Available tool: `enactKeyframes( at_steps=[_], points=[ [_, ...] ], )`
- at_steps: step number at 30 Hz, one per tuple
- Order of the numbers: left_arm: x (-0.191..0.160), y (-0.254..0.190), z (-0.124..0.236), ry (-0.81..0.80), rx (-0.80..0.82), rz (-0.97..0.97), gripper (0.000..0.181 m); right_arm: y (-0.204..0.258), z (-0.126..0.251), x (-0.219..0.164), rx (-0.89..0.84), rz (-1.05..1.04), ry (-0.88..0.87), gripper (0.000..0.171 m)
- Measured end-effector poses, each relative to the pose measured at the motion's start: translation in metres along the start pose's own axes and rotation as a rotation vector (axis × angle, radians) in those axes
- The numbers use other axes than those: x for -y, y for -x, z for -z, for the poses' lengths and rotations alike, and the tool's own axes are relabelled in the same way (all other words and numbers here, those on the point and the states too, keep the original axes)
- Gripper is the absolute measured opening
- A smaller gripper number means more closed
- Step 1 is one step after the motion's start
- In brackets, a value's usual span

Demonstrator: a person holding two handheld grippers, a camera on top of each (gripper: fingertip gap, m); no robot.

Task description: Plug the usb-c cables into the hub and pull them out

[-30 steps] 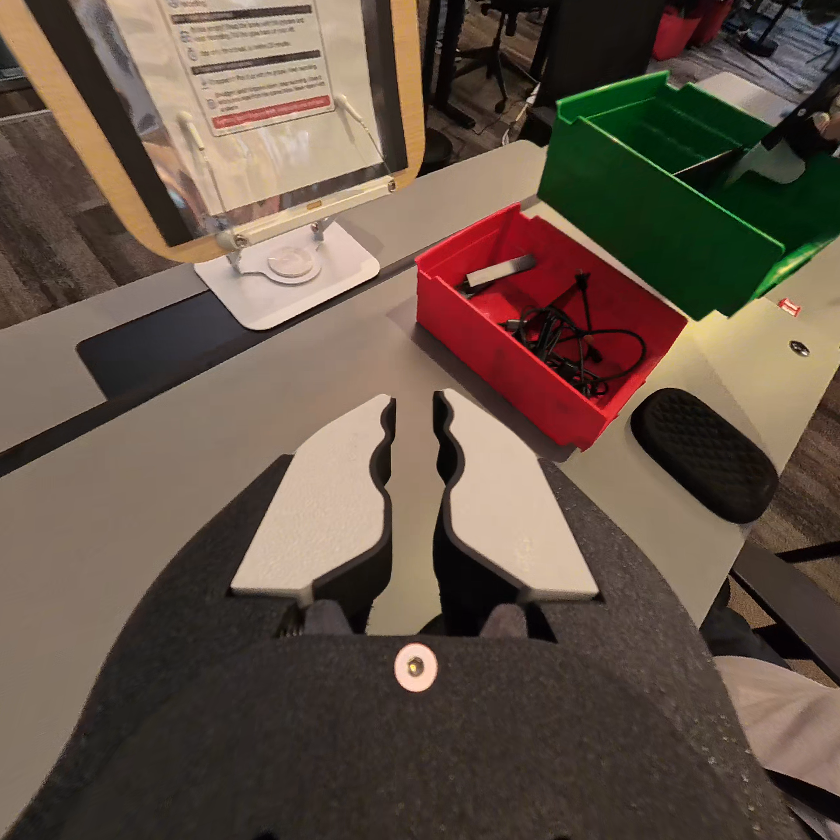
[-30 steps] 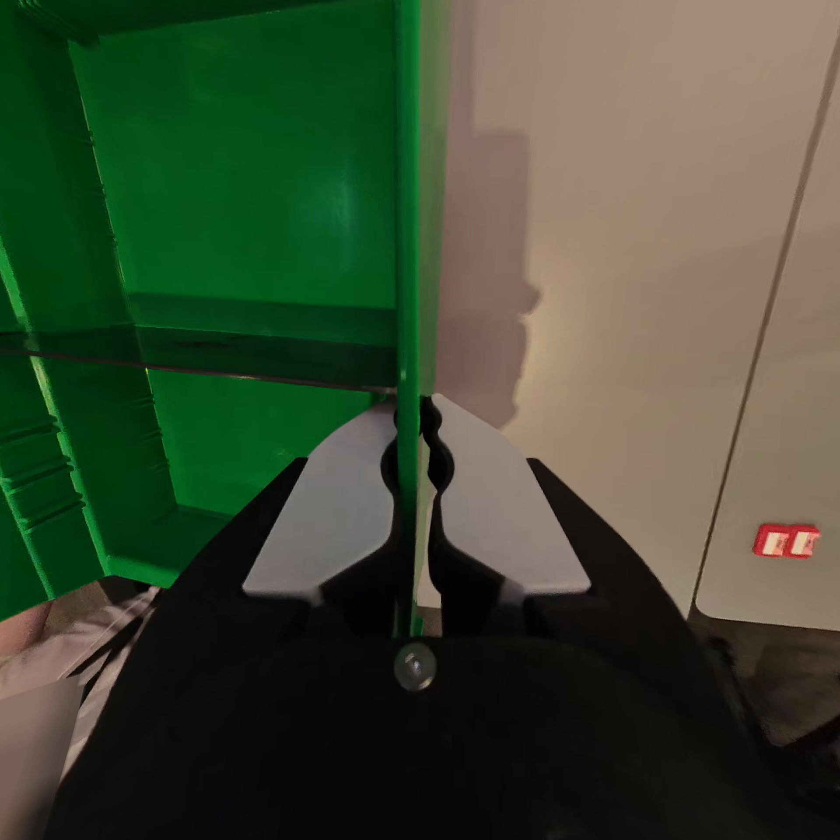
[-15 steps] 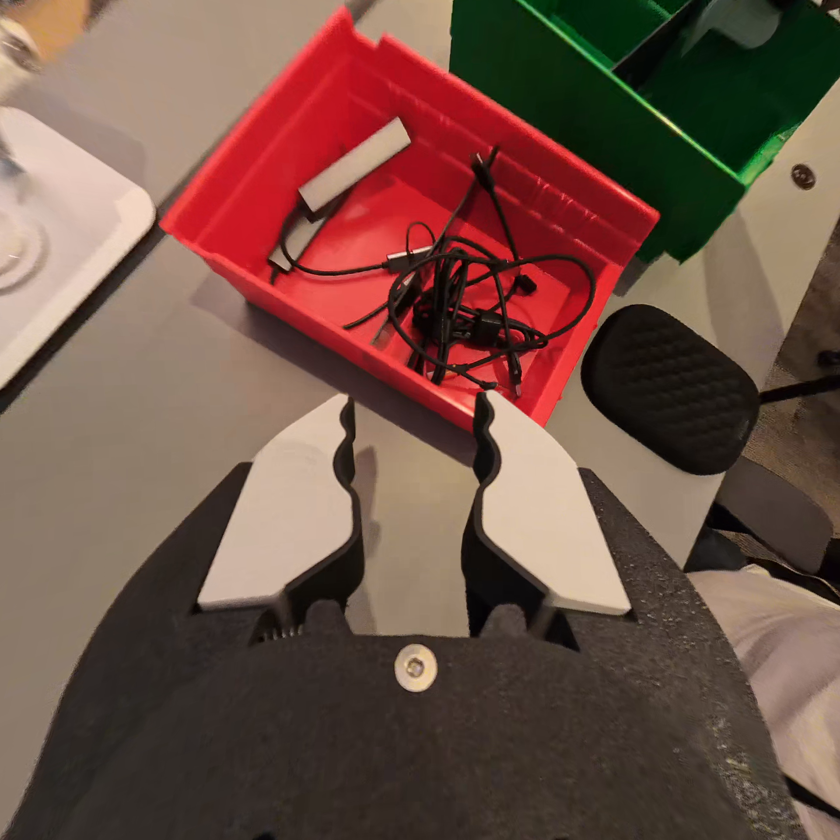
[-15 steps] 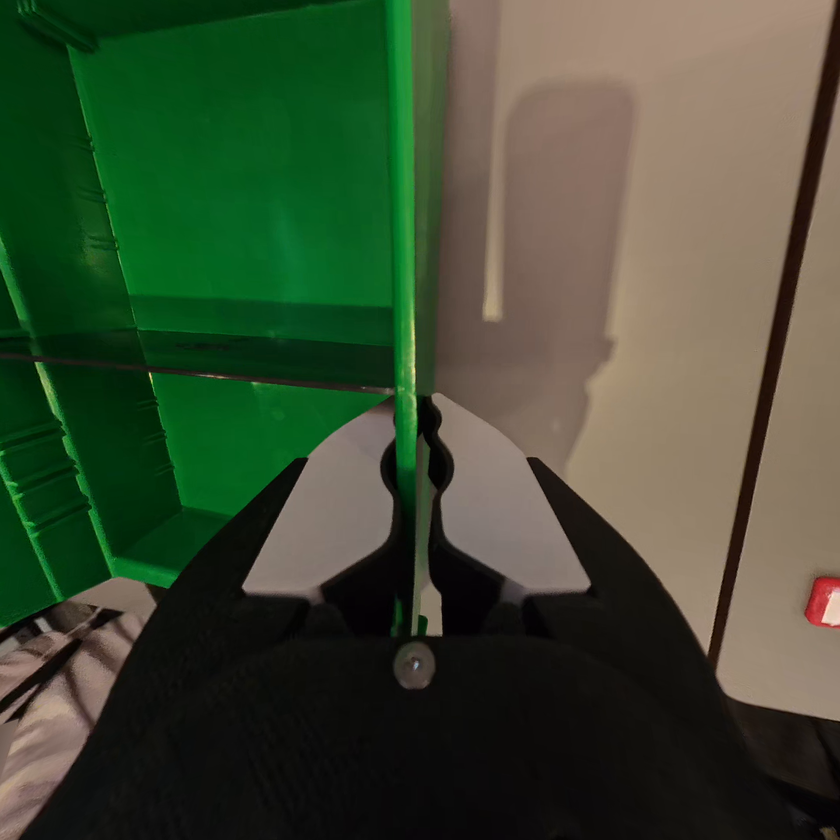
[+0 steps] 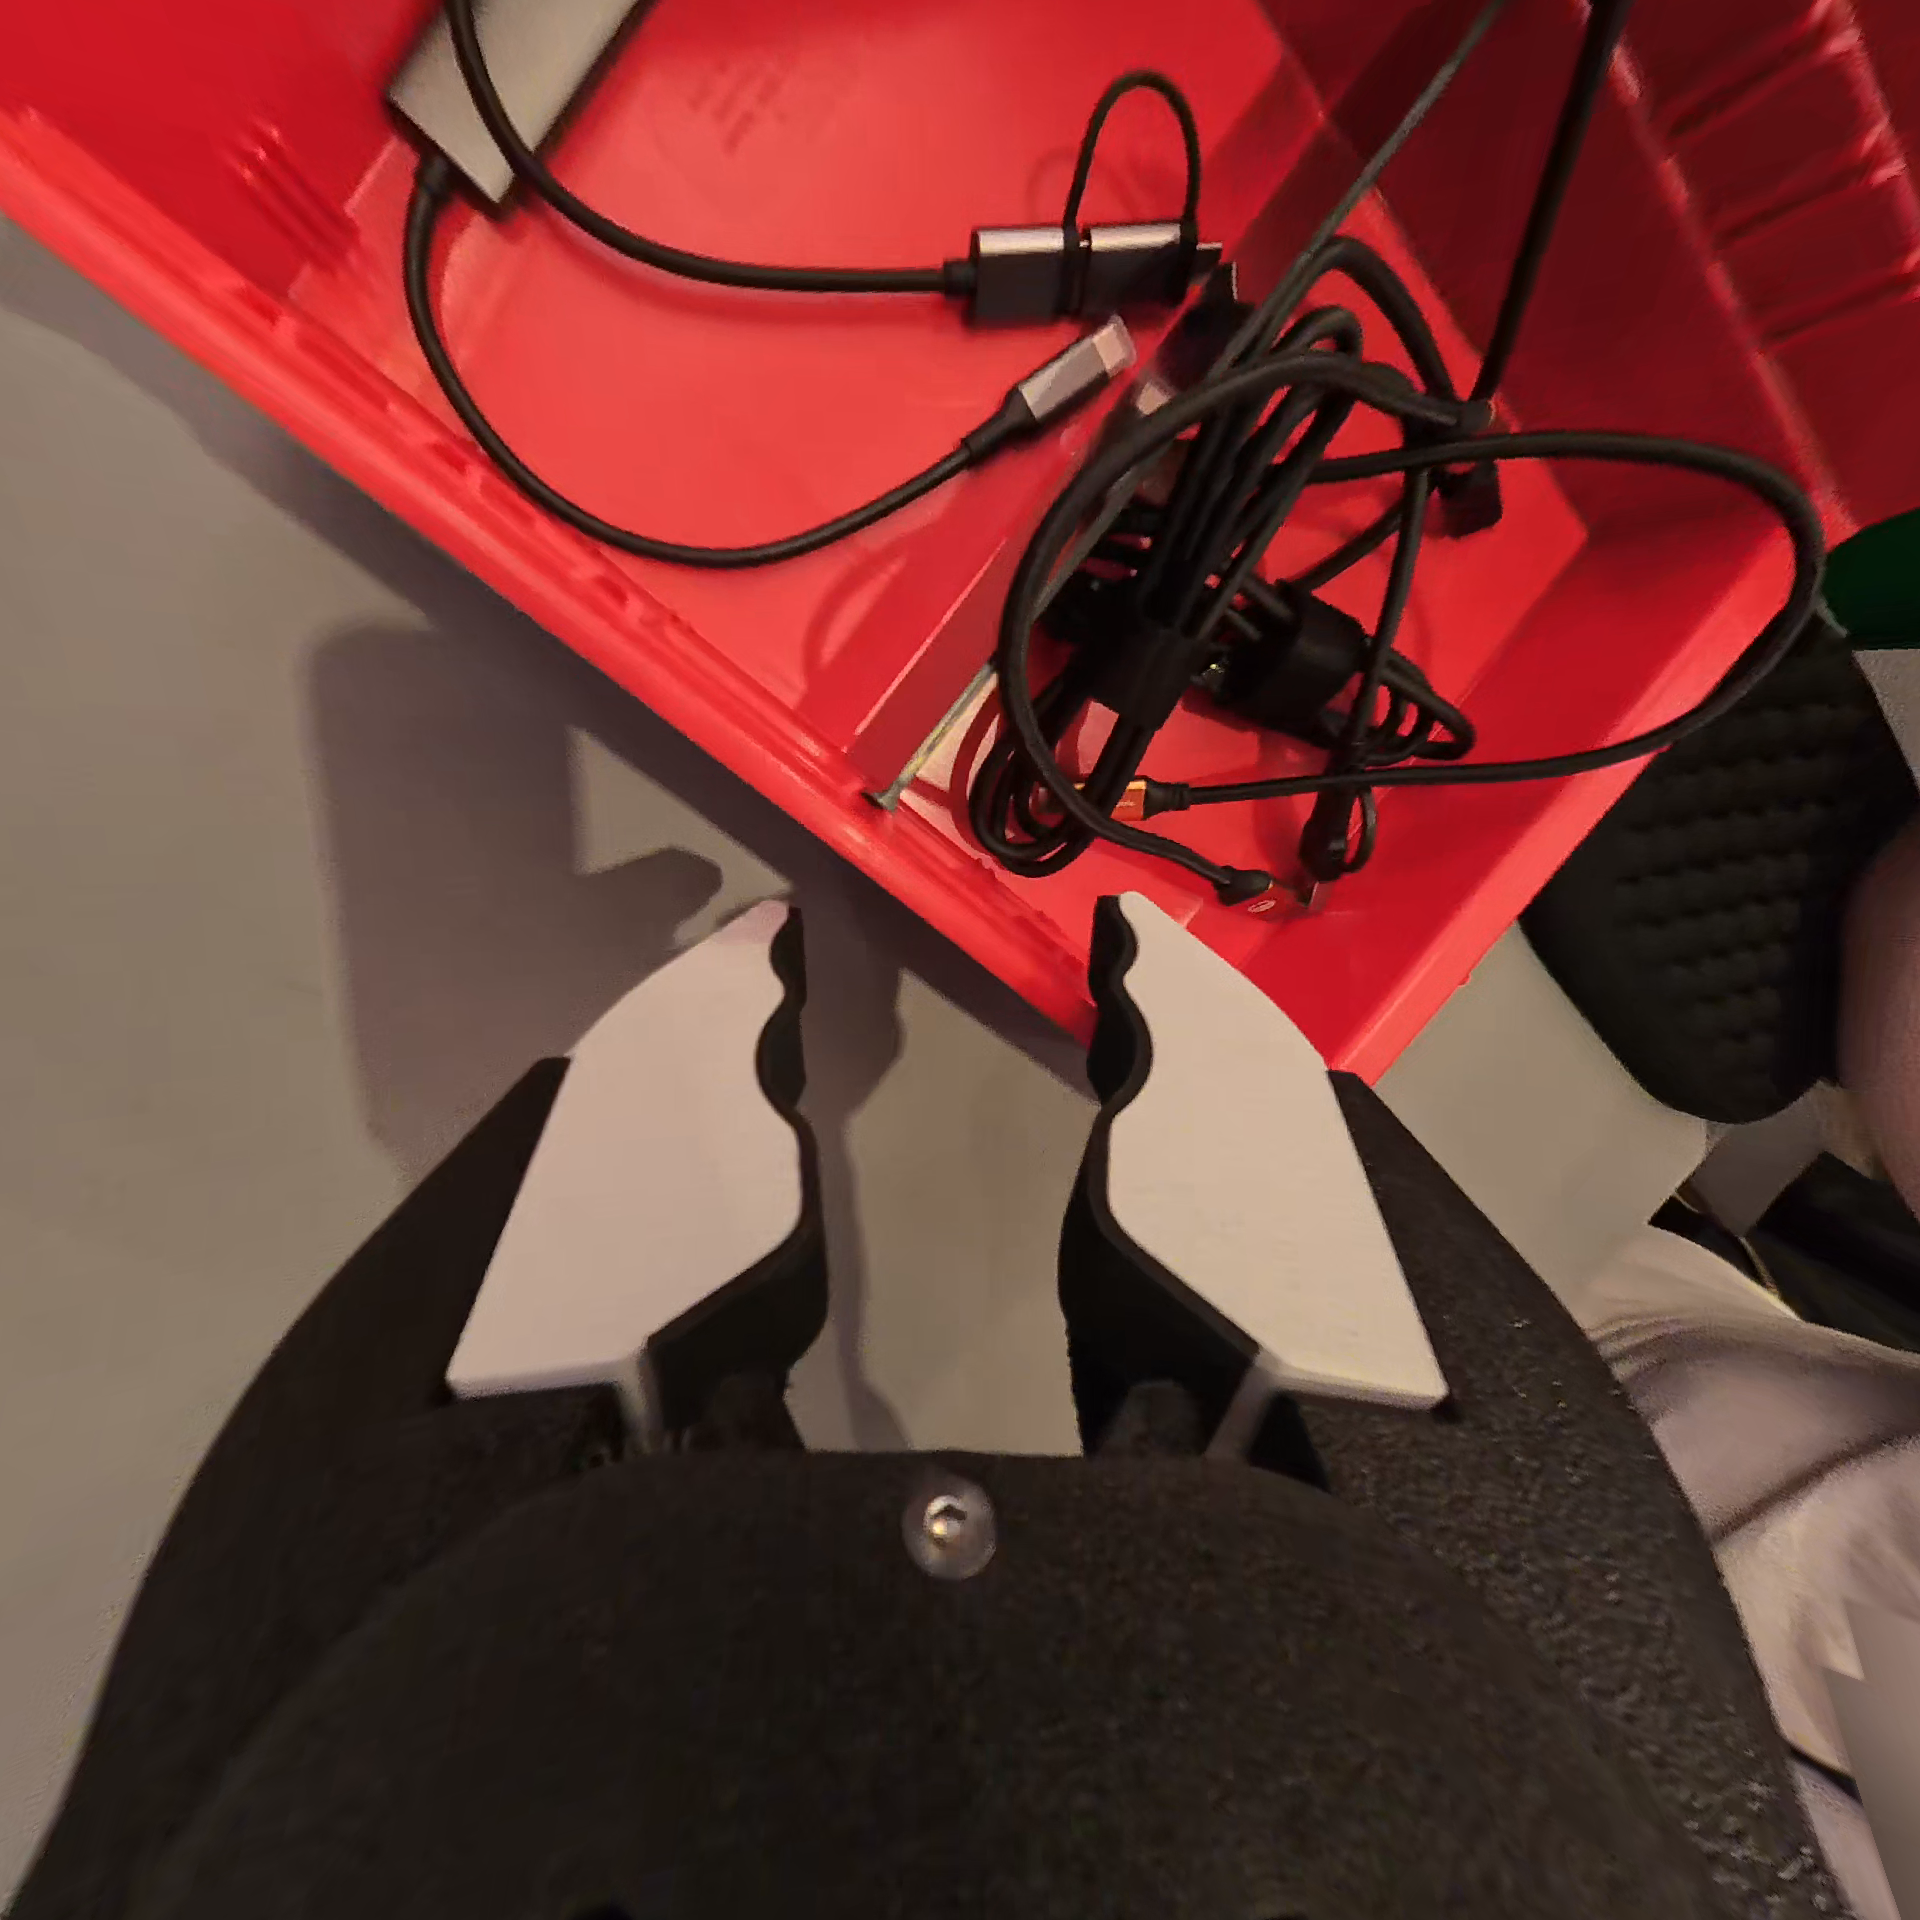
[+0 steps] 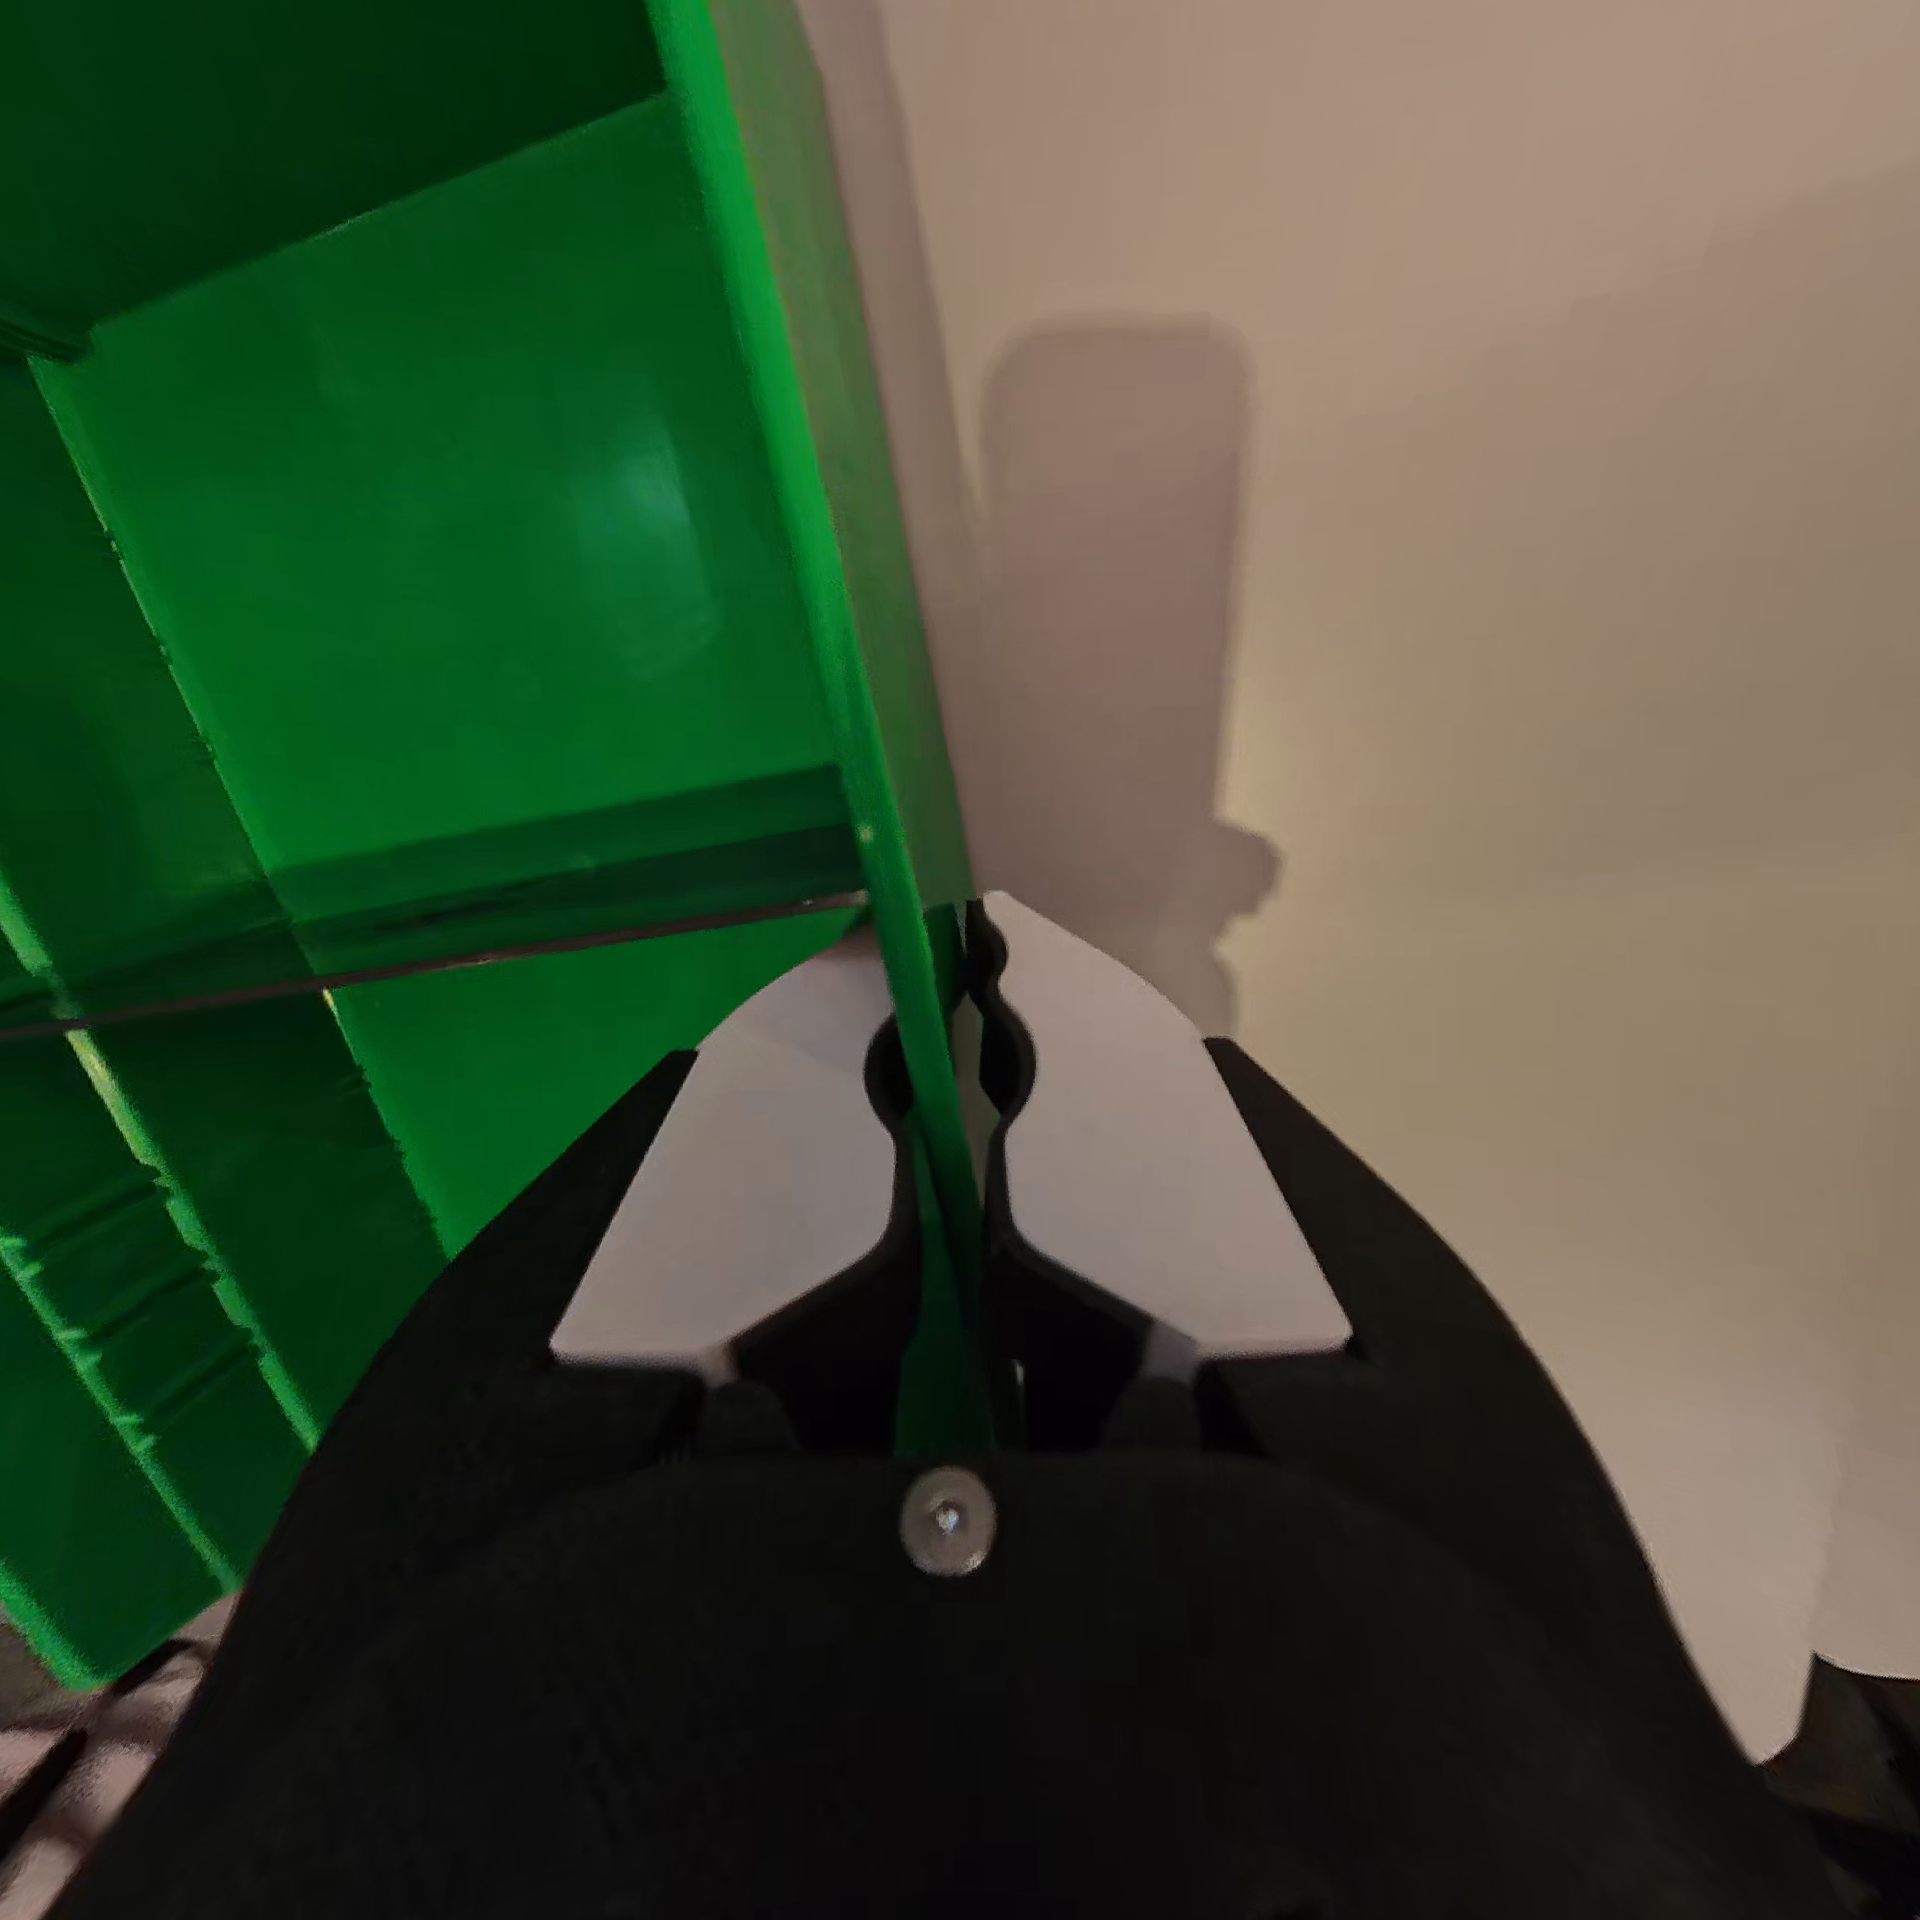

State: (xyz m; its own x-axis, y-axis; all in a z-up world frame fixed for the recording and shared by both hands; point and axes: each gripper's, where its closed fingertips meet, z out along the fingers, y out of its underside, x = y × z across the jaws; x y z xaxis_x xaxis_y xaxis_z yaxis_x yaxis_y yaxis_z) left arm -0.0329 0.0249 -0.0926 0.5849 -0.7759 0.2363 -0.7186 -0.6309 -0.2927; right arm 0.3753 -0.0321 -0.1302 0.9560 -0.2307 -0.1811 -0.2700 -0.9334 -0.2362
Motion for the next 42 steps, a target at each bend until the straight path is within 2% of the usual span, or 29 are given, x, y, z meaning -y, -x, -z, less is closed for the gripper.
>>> enactKeyframes(
  at_steps=[3,6,7,13,20,24,28,32,36,42],
  points=[
    [-0.005,0.001,0.001,0.021,-0.067,0.026,0.044,0.009,-0.004,0.004,0.018,0.006,0.046,0.008],
    [-0.013,0.009,0.009,0.042,-0.11,0.055,0.018,0.028,-0.007,0.0,0.092,0.049,0.095,0.008],
    [-0.016,0.017,0.012,0.044,-0.089,0.064,0.016,0.033,-0.007,-0.002,0.091,0.069,0.113,0.008],
    [-0.053,0.086,0.043,0.063,0.045,0.196,0.007,0.076,-0.013,-0.012,-0.005,0.252,0.291,0.007],
    [-0.119,0.17,0.088,-0.035,0.101,0.516,0.005,0.174,-0.028,-0.019,0.104,0.43,0.418,0.007],
    [-0.163,0.195,0.109,-0.083,0.111,0.632,0.006,0.202,-0.035,-0.014,0.105,0.474,0.409,0.006],
    [-0.203,0.201,0.124,-0.091,0.127,0.711,0.005,0.197,-0.035,-0.011,0.162,0.422,0.402,0.007],
    [-0.225,0.202,0.131,-0.11,0.114,0.75,0.006,0.159,-0.028,-0.01,0.149,0.351,0.395,0.007],
    [-0.231,0.204,0.134,-0.136,0.093,0.769,0.007,0.11,-0.018,-0.012,0.084,0.216,0.362,0.006],
    [-0.231,0.203,0.134,-0.155,0.06,0.774,0.008,0.078,-0.012,-0.015,0.08,0.134,0.324,0.006]
  ],
)
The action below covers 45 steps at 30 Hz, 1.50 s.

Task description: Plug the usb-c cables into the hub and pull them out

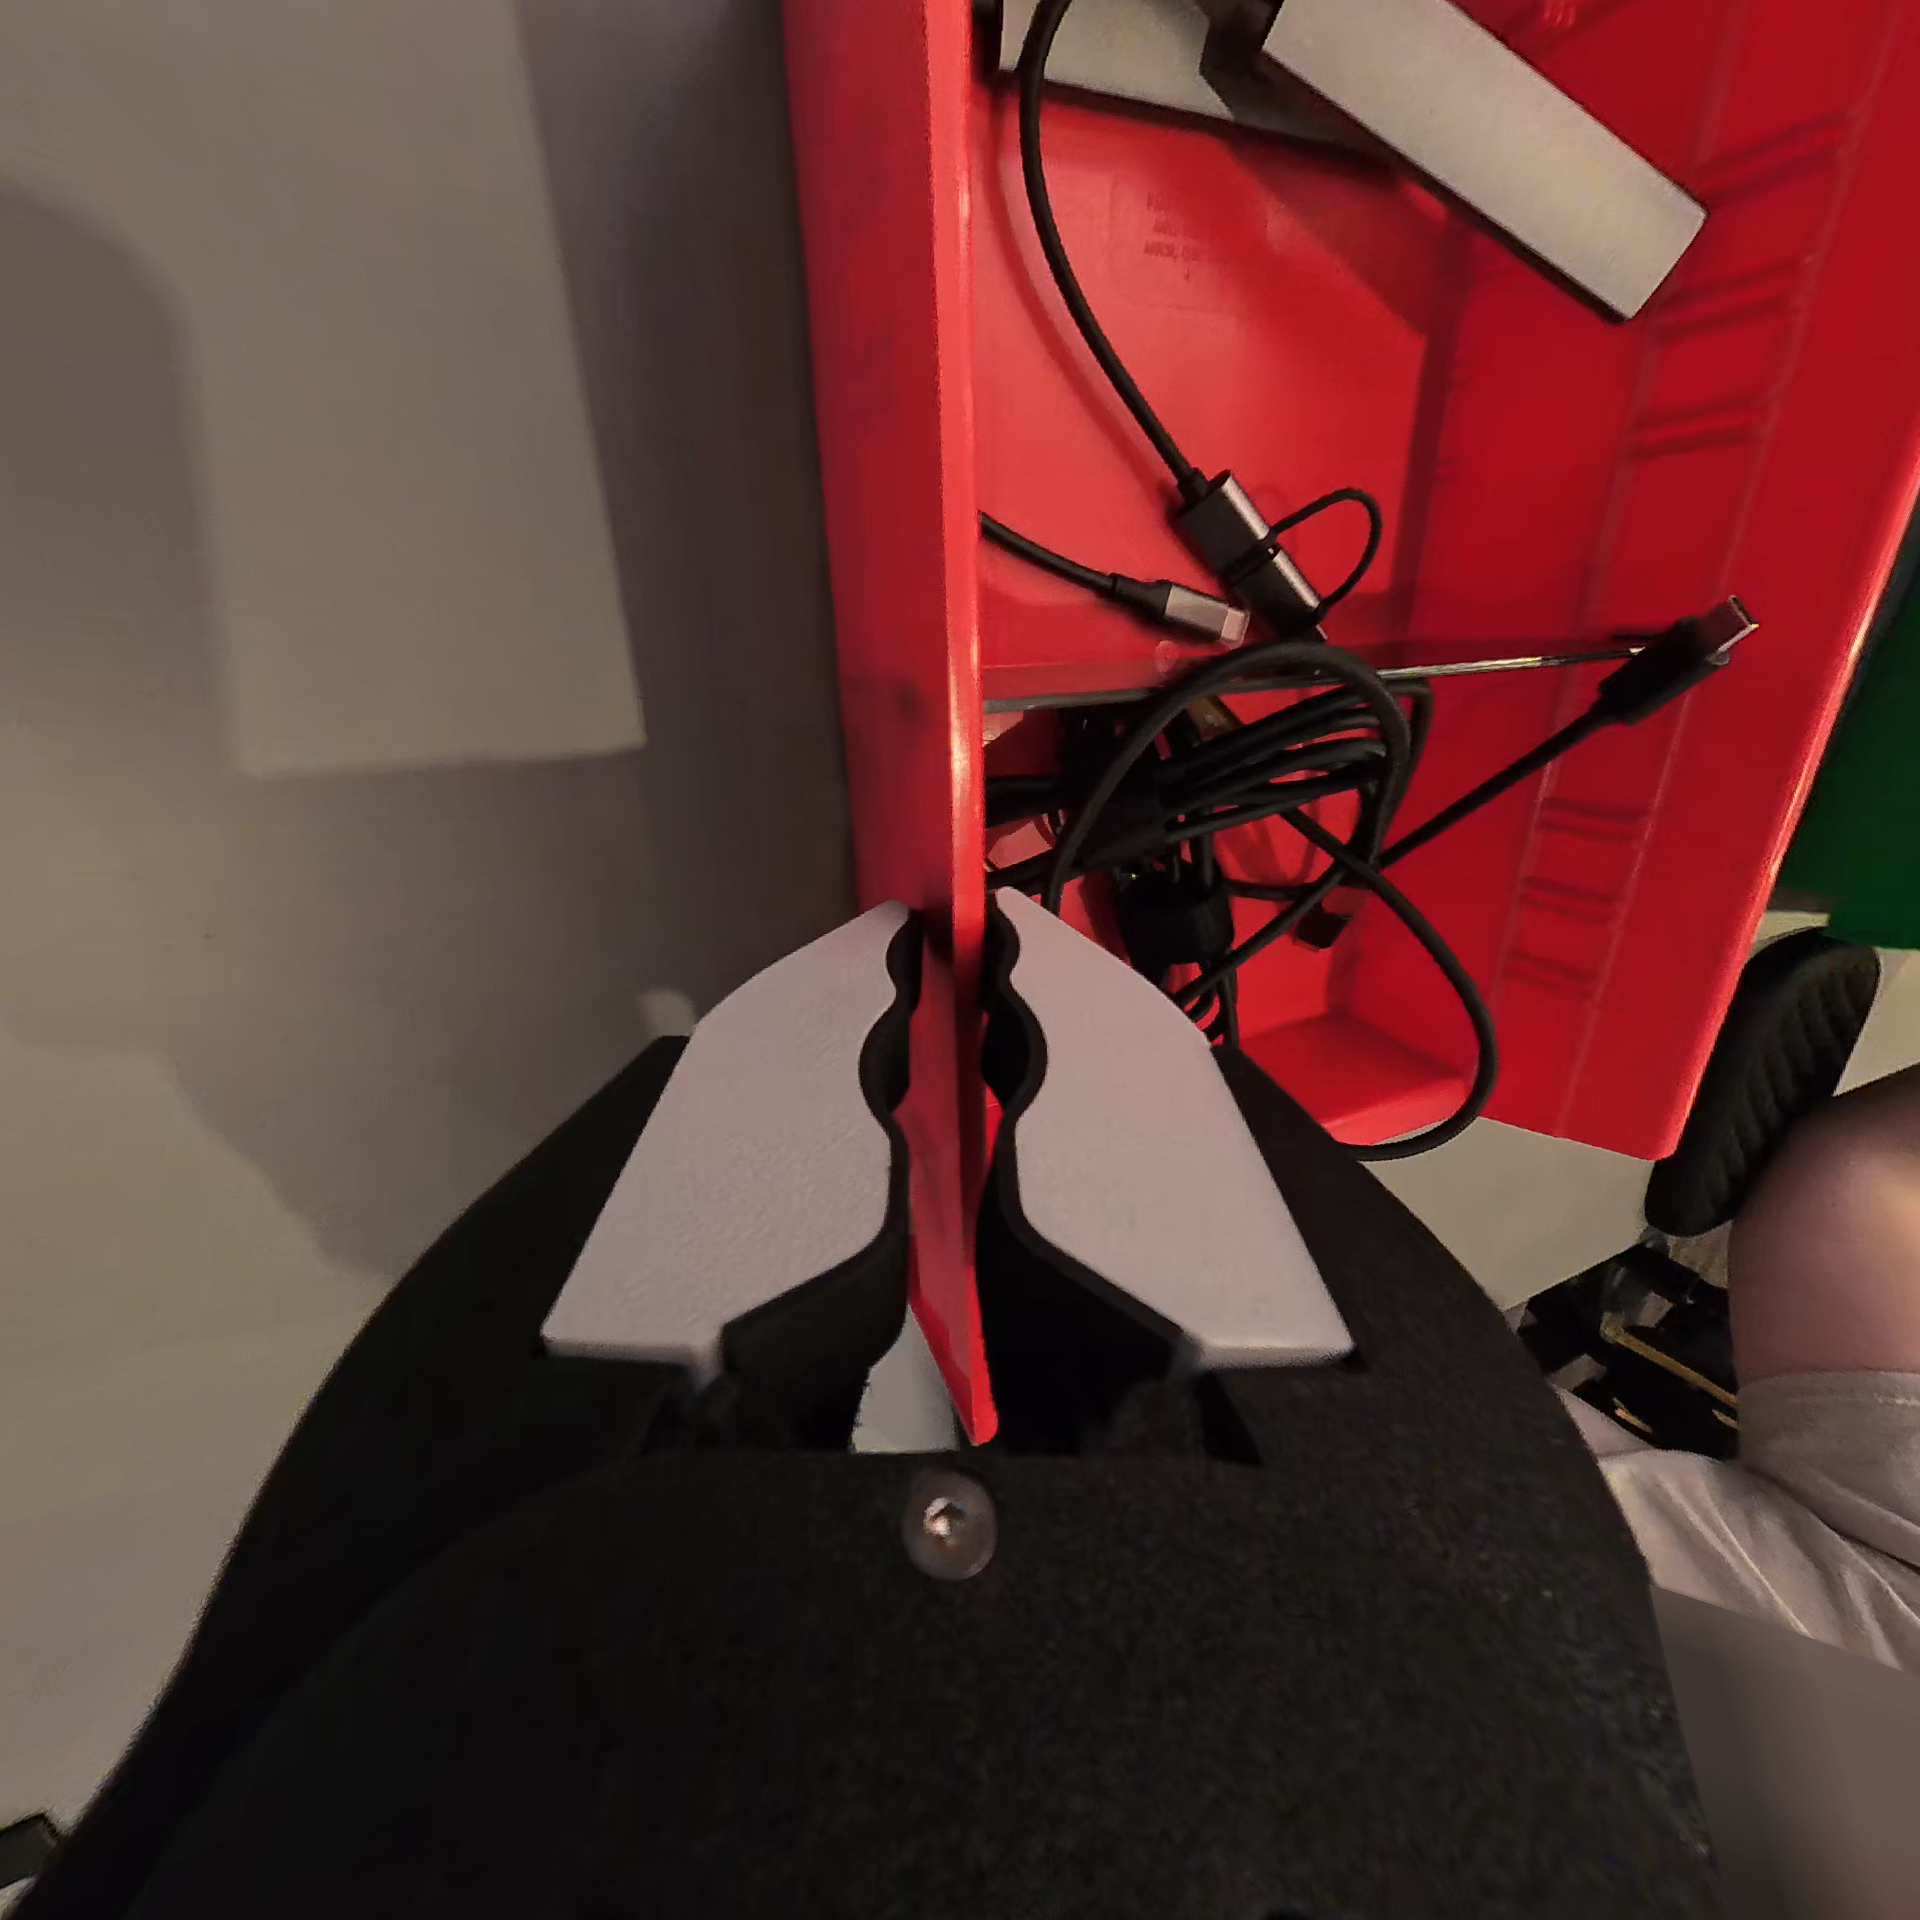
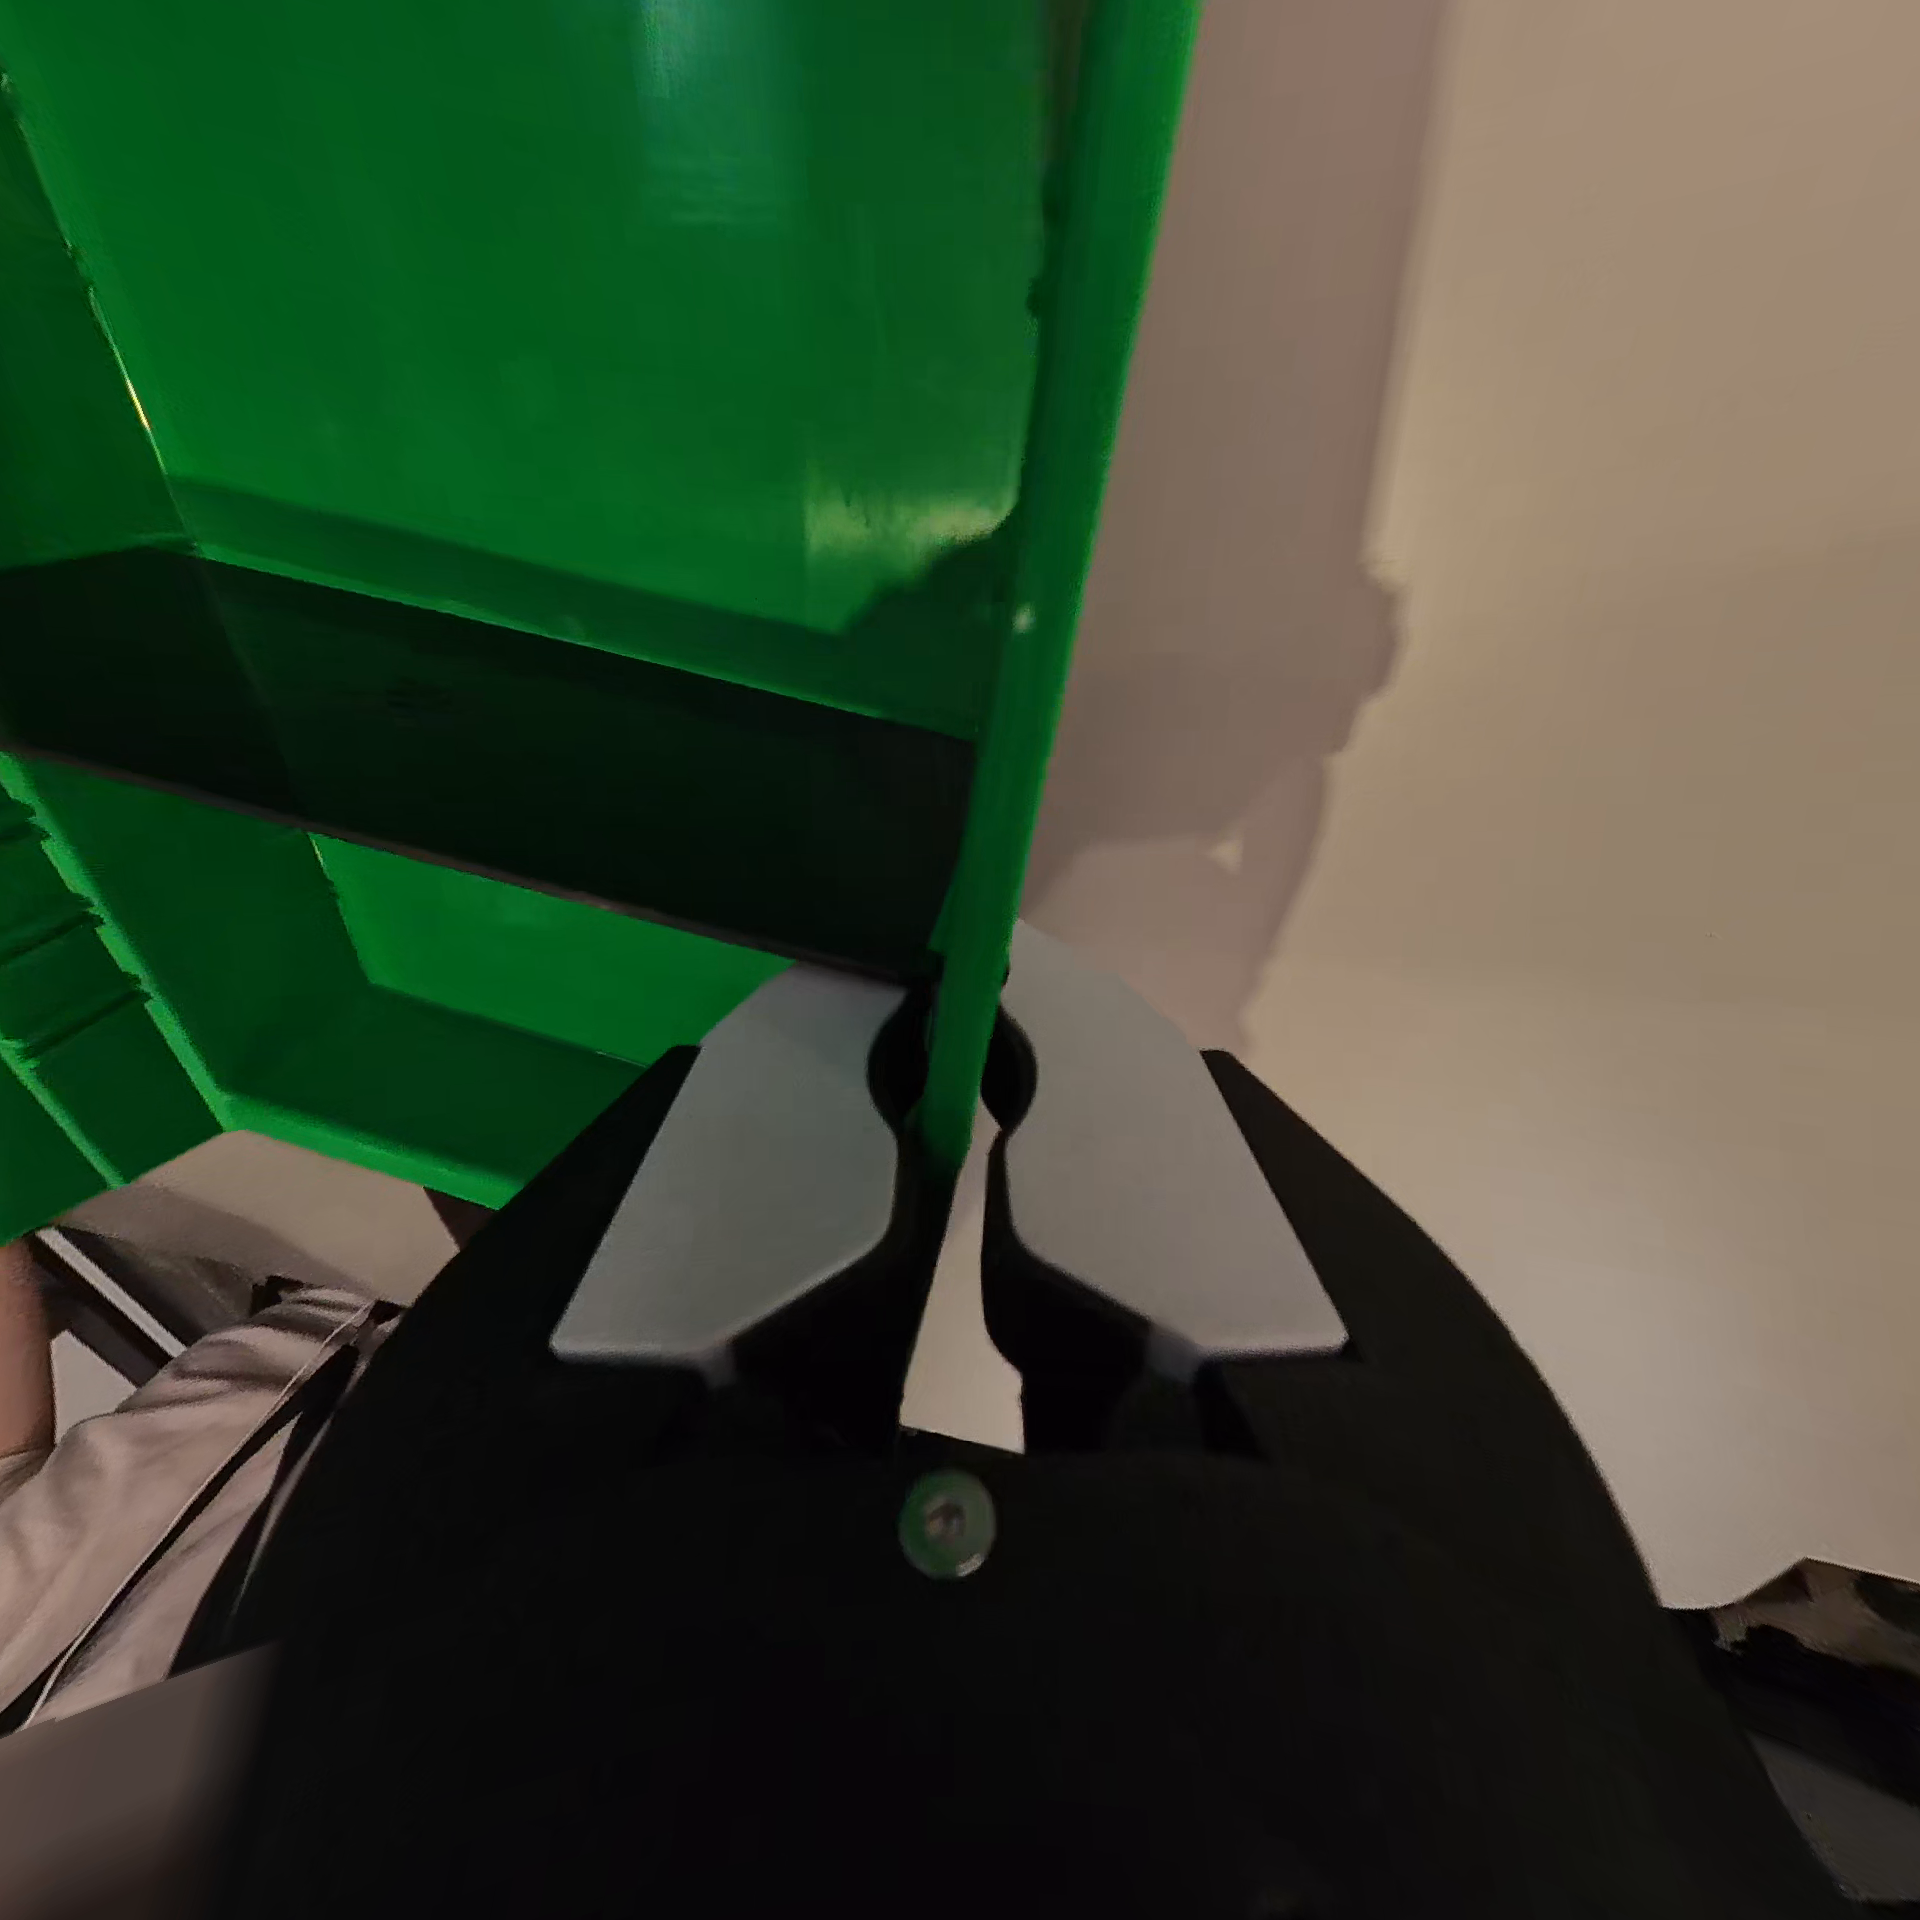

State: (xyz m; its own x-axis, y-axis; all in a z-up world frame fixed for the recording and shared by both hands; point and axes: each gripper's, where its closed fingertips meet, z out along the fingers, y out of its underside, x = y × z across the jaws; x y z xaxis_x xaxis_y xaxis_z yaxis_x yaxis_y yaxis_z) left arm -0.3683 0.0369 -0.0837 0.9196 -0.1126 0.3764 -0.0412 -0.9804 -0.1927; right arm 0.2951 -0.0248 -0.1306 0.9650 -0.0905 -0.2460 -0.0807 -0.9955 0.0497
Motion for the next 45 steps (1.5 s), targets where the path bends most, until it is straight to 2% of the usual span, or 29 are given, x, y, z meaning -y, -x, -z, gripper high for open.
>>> enactKeyframes(
  at_steps=[7,15,18,21,25,30,34,36,39,45],
  points=[
    [-0.004,0.001,0.002,0.001,0.002,0.011,0.008,-0.002,0.001,0.026,-0.033,0.053,-0.085,0.006],
    [-0.007,0.006,0.008,-0.019,0.005,0.07,0.009,0.001,0.001,0.027,-0.031,0.061,-0.09,0.008],
    [0.002,0.005,0.027,-0.125,0.021,0.093,0.011,0.004,0.011,0.031,0.01,0.019,-0.146,0.016],
    [0.01,0.001,0.058,-0.268,0.075,0.07,0.015,0.002,0.037,0.036,-0.036,-0.03,-0.257,0.018],
    [0.028,-0.023,0.108,-0.519,0.142,-0.03,0.015,0.013,0.102,0.056,-0.147,-0.059,-0.57,0.018],
    [0.045,-0.076,0.166,-0.843,0.21,-0.185,0.029,0.051,0.192,0.063,-0.413,0.036,-0.994,0.042],
    [0.048,-0.127,0.188,-1.029,0.18,-0.323,0.061,0.093,0.234,0.053,-0.61,0.117,-1.23,0.064],
    [0.05,-0.152,0.188,-1.093,0.15,-0.39,0.069,0.114,0.247,0.048,-0.717,0.168,-1.335,0.08],
    [0.055,-0.185,0.18,-1.145,0.142,-0.474,0.077,0.149,0.257,0.04,-0.834,0.272,-1.483,0.088],
    [0.056,-0.228,0.169,-1.205,0.2,-0.605,0.09,0.195,0.235,0.034,-0.752,0.334,-1.479,0.096]
  ],
)
